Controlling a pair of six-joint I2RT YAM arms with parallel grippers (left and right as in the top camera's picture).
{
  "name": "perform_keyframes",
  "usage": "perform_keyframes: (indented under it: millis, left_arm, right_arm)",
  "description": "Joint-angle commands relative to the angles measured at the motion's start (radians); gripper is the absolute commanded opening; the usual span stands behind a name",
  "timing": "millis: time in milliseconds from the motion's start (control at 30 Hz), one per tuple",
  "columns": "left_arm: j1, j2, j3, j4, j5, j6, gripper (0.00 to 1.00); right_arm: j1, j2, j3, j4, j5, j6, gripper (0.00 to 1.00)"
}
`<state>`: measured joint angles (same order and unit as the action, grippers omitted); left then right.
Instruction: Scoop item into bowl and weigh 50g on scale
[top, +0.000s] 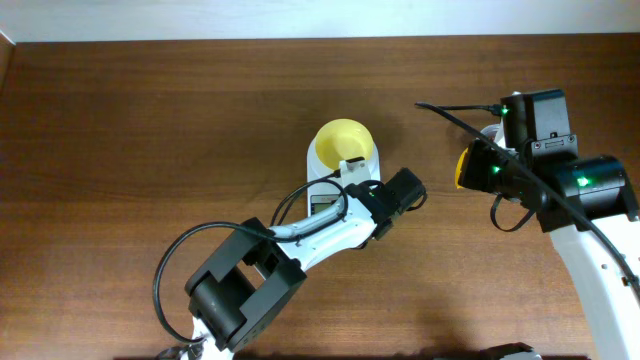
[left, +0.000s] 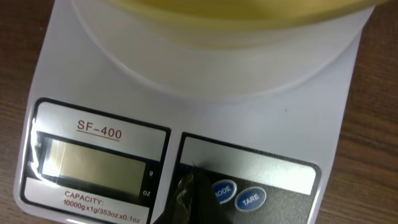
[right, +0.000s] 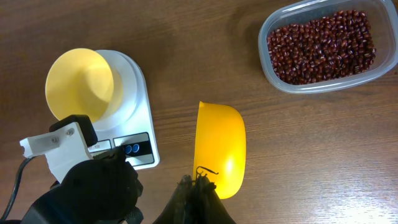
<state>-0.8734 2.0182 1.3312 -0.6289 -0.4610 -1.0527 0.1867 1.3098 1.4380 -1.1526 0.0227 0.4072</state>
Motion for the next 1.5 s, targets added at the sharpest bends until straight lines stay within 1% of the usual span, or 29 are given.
perform_keyframes:
  millis: [0,200,867,1467]
  left_arm:
    - [-0.003,0.020,-0.009,0.005,-0.034,-0.013,0.00]
    - [-0.003,0.020,-0.009,0.012,-0.060,-0.013,0.00]
    - [-0.003,0.048,-0.009,0.008,-0.051,-0.013,0.00]
    - [-0.016,0.061,-0.009,0.008,0.000,0.005,0.00]
  right_arm:
    - [0.003,-0.011,0.021,-0.004,0.015,-0.010,0.04]
    - [0.003,-0.011,0.021,-0.005,0.015,-0.011,0.04]
    - [0.003,-0.011,0.021,-0.013,0.015,-0.010,0.04]
    - [0.003,-0.011,0.021,-0.014,0.012,-0.007,0.04]
